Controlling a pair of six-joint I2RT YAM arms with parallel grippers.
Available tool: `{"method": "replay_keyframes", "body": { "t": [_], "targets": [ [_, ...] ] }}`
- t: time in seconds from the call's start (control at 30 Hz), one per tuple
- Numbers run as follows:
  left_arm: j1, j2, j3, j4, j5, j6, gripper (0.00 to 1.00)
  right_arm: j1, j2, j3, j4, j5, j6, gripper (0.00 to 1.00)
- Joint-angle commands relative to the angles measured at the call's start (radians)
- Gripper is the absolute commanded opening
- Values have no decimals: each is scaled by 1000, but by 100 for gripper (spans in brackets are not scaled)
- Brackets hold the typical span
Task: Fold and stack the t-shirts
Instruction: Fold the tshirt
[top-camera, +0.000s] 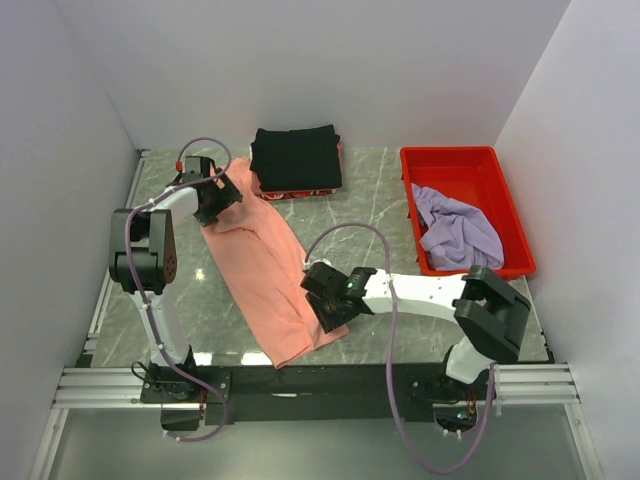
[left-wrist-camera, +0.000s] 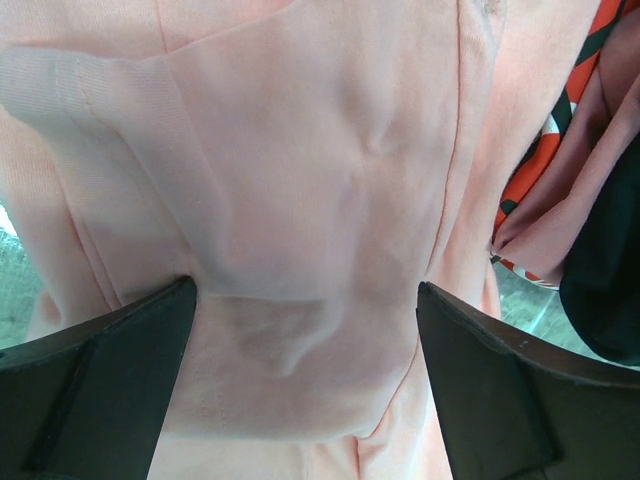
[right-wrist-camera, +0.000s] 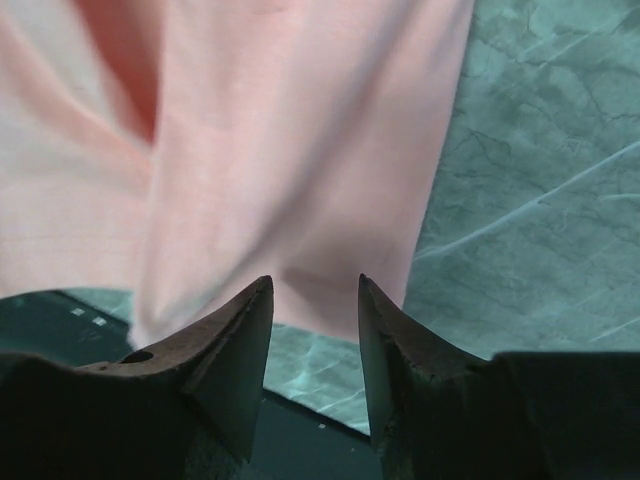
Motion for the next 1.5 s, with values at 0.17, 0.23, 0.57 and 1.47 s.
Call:
{"method": "replay_keyframes", "body": {
  "t": [0.17,0.23,0.57,1.47],
  "targets": [
    [8,51,13,-35,-10,27,99,-8,49,-40,-22,101,31,37],
    [10,51,11,-35,-13,29,99,-9,39,-49,-25,87,33,15],
    [22,48,5,-35,-12,29,100,-8,-58,-114,-86,90,56,0],
    [-126,-259,-58,-133,-67,81,100,-39,-130,-123,-73,143,74,31]
  ]
}}
